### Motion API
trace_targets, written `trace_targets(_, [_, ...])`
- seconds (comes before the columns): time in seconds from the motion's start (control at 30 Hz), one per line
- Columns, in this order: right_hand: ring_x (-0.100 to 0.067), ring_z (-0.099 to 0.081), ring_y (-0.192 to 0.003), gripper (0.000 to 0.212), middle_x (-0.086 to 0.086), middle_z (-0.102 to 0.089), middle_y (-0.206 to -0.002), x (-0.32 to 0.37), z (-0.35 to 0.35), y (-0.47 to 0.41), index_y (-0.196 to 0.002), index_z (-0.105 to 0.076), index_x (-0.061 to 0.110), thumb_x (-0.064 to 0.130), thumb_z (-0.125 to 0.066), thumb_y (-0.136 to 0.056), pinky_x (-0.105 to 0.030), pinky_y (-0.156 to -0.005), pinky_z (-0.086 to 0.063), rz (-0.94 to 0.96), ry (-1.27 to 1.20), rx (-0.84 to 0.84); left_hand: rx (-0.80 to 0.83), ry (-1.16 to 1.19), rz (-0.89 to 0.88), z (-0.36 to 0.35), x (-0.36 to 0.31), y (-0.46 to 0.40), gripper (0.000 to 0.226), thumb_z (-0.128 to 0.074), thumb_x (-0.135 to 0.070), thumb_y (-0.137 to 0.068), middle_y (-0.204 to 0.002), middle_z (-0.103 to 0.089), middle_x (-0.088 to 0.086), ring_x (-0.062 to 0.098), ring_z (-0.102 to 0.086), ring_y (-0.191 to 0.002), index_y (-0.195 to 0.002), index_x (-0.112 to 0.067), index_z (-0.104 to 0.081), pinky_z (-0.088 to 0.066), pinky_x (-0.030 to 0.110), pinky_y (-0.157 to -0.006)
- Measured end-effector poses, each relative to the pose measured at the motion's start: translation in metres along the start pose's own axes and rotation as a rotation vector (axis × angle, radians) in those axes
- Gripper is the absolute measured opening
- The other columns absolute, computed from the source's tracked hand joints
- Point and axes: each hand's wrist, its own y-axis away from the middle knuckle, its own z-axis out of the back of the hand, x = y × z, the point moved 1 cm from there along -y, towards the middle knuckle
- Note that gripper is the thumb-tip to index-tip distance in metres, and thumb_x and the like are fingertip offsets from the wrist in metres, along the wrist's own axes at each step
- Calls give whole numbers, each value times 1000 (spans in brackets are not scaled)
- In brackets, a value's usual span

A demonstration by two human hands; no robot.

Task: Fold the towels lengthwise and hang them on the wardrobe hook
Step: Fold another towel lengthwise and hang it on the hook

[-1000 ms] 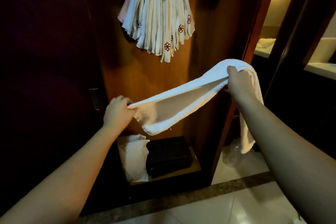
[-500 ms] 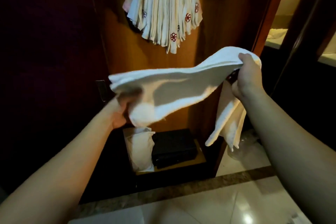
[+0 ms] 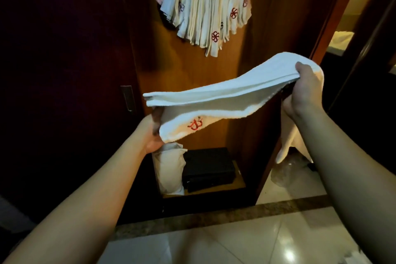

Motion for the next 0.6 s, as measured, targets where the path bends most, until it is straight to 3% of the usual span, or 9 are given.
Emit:
trace_targets(0.07, [-15,-69,-101,7,-3,-71,-105,5,2,-1,-96,-53,19,25,-57,-97,-32,-95,-56,7,-17,-31,-46,-72,-85,1,-2,-3,24,-54,-22,-95,-100,-73,13,27,-69,-88,-109,-8,-68,-59,33,-75])
trace_targets(0.13, [-16,-69,-98,7,-4,-70,-103,12,4,-3,-94,-51,19,22,-57,-97,-34,-92,-57,24,-29,-64,-128,-190,-159,8,-7,-4,22,-49,-9,-97,-85,-73,9,23,-70,-75,-105,-6,-69,-57,27,-60])
trace_targets(0.23, [-16,-70,-93,10,-5,-70,-100,17,1,1,-90,-49,19,19,-55,-98,-33,-86,-59,38,-17,-61,-138,-305,-242,26,-4,-7,25,-51,-7,-98,-94,-76,7,23,-71,-87,-117,-6,-68,-56,30,-72])
trace_targets(0.37, [-18,-71,-94,8,-6,-72,-98,6,-4,7,-92,-51,17,20,-55,-99,-35,-88,-59,-20,-54,-17,-52,-66,-216,34,15,-7,41,-55,-18,-93,-122,-69,15,30,-68,-108,-132,-8,-60,-58,42,-85])
trace_targets(0.47, [-18,-71,-95,8,-6,-72,-101,-2,-6,9,-93,-51,16,20,-55,-99,-33,-86,-59,-43,-83,-18,-90,189,-77,27,29,-5,37,-44,-28,-101,-121,-70,13,31,-70,-104,-128,-12,-63,-59,49,-81])
trace_targets(0.53, [-18,-72,-96,7,-7,-72,-103,-6,-6,10,-97,-51,16,20,-57,-98,-32,-85,-60,-53,-101,-7,-113,271,-15,20,35,-4,38,-38,-31,-104,-111,-73,13,30,-73,-93,-113,-15,-72,-60,44,-71])
trace_targets(0.6, [-20,-72,-99,16,-9,-73,-107,-9,-6,10,-110,-52,13,21,-58,-97,-35,-87,-60,-69,-132,15,-139,301,14,17,38,-1,38,-42,-33,-102,-102,-74,14,28,-72,-82,-103,-16,-75,-58,31,-57])
